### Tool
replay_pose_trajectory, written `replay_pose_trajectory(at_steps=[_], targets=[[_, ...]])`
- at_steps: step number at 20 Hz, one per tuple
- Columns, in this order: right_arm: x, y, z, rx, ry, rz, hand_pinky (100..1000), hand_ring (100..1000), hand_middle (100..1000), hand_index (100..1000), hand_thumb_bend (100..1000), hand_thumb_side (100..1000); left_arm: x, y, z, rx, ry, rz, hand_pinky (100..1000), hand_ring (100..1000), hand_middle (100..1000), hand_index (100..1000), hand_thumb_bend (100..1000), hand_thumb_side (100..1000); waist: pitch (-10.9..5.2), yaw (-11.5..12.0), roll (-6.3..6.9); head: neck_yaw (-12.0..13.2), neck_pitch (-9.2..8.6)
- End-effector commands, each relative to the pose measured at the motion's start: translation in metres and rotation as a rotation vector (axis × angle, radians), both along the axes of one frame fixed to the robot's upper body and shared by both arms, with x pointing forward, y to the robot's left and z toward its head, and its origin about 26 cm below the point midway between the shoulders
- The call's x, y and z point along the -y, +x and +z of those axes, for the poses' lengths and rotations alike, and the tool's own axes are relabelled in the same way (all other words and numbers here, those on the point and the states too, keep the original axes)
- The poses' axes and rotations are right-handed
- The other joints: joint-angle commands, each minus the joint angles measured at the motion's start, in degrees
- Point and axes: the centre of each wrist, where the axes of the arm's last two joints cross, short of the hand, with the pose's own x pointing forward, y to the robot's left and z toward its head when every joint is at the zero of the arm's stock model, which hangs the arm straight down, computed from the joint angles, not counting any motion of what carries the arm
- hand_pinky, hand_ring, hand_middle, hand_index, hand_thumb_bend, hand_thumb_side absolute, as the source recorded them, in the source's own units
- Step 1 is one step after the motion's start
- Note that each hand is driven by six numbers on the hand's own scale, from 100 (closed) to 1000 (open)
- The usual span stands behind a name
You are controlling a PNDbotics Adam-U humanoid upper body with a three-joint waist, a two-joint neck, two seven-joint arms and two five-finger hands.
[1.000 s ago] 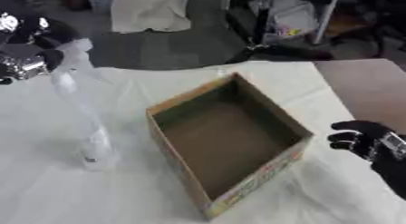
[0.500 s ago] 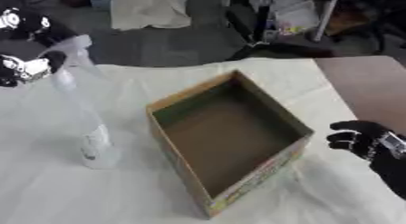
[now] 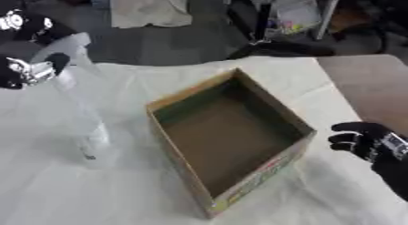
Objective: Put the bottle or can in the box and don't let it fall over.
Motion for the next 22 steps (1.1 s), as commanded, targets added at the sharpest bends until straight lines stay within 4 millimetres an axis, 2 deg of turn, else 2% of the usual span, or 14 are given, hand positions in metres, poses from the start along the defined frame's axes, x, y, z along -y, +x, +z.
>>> replay_pose_trajectory(at_steps=[1,11,22], targets=[[0.0000,-0.0004,0.0060,0.013,-0.022,0.002,798,772,781,762,100,796,-0.0027,-0.0047,0.0127,0.035,-0.009,0.009,839,840,727,853,100,448,-1.00,-0.07,-0.07,0.15,-0.34],[-0.0021,0.0002,0.0051,0.007,-0.026,0.014,799,773,783,763,100,802,-0.0024,-0.0055,0.0137,0.030,-0.026,0.011,820,832,704,827,100,378,-0.97,0.11,-0.08,0.11,-0.54],[-0.0024,0.0011,0.0021,-0.006,-0.040,0.024,801,775,785,763,100,813,-0.0025,-0.0061,0.0150,0.059,-0.048,0.023,779,770,661,782,100,345,-0.79,0.19,-0.18,-0.05,-0.71]])
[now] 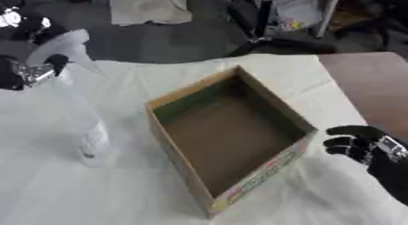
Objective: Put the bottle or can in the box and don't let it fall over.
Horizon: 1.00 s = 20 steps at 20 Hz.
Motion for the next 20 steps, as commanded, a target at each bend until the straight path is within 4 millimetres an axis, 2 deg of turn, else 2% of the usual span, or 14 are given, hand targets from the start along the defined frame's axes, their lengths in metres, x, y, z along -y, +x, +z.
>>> replay_pose_trajectory(at_steps=[1,6,16,20], targets=[[0.0009,-0.0002,0.0057,0.013,-0.023,0.005,801,775,785,763,100,813,-0.0021,-0.0065,0.0152,0.055,-0.009,0.008,777,766,660,781,100,344,-0.99,0.07,-0.16,-0.04,-0.71],[0.0005,0.0000,0.0056,0.013,-0.025,0.009,801,776,786,763,100,817,-0.0020,-0.0059,0.0149,0.061,-0.012,0.012,750,727,654,776,100,344,-0.87,0.09,-0.22,0.01,-0.78],[-0.0001,-0.0001,0.0045,0.011,-0.024,0.008,802,777,787,764,100,824,-0.0016,-0.0045,0.0132,0.062,-0.004,0.013,740,707,632,758,100,349,-0.63,0.08,-0.30,0.01,-1.02],[-0.0003,-0.0004,0.0026,0.004,-0.024,0.004,803,777,788,764,100,833,-0.0022,-0.0039,0.0123,0.057,-0.006,0.014,727,683,592,721,100,353,-0.53,0.07,-0.38,-0.06,-0.97]])
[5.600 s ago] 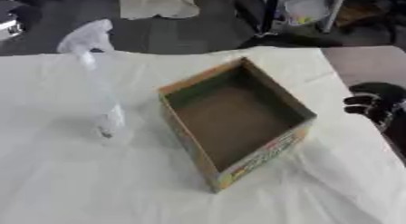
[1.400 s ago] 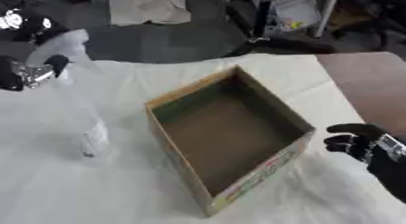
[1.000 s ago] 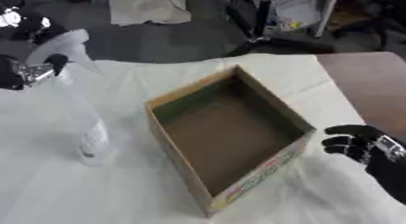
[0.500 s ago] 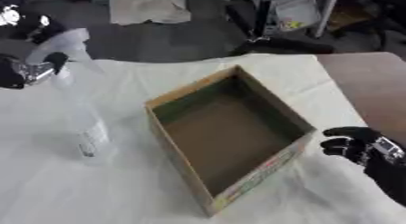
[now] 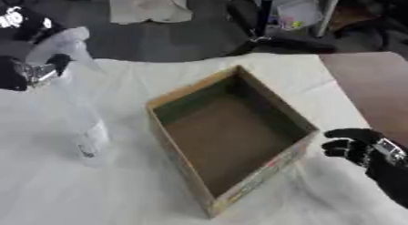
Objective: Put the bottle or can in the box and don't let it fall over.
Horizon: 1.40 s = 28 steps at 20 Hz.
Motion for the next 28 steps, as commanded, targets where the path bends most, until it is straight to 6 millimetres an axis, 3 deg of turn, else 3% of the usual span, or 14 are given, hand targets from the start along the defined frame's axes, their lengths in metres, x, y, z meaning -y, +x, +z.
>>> replay_pose_trajectory(at_steps=[1,9,16,28], targets=[[0.0008,-0.0010,0.0048,0.010,-0.023,-0.002,803,778,788,764,100,832,-0.0040,-0.0053,0.0140,0.038,-0.006,0.005,728,685,592,721,100,353,-0.98,0.08,-0.09,-0.06,-0.62],[-0.0001,-0.0011,0.0048,0.010,-0.026,0.005,804,779,789,764,100,828,-0.0034,-0.0086,0.0182,0.045,-0.031,0.000,726,691,602,730,100,356,-1.19,0.31,-0.14,-0.18,-0.50],[-0.0009,-0.0012,0.0034,0.002,-0.027,0.009,805,780,790,765,100,833,-0.0027,-0.0094,0.0187,0.052,-0.040,0.001,702,642,579,711,100,365,-1.27,0.34,-0.17,-0.24,-0.49],[-0.0021,-0.0007,0.0022,-0.004,-0.029,0.015,806,782,793,765,100,839,-0.0003,-0.0091,0.0183,0.064,-0.053,-0.008,642,558,485,620,100,387,-1.19,0.31,-0.23,-0.27,-0.71]])
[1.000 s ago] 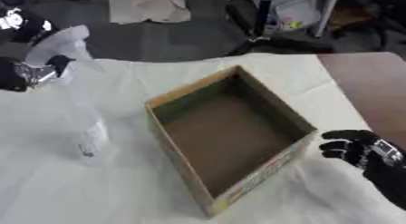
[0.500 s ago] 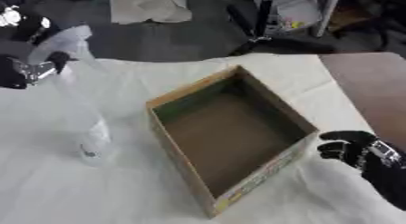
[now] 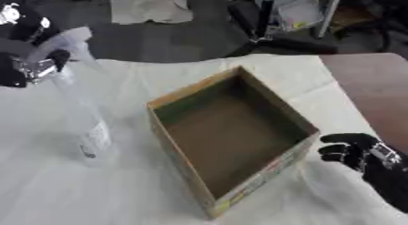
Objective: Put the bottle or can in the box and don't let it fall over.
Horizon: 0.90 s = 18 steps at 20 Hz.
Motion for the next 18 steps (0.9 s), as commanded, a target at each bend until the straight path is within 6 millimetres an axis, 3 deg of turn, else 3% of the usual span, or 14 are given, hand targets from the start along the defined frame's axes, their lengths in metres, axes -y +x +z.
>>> replay_pose_trajectory(at_steps=[1,18], targets=[[0.0005,-0.0007,0.0062,0.015,-0.023,0.004,806,782,793,765,100,841,-0.0018,-0.0073,0.0163,0.052,-0.010,-0.004,638,552,478,613,100,390,-1.25,0.01,-0.08,-0.17,-0.61],[-0.0008,-0.0007,0.0058,0.012,-0.023,0.008,808,785,796,767,100,850,0.0002,-0.0055,0.0144,0.068,-0.010,-0.020,603,532,429,557,100,430,-0.89,-0.22,0.02,-0.29,-0.96]])
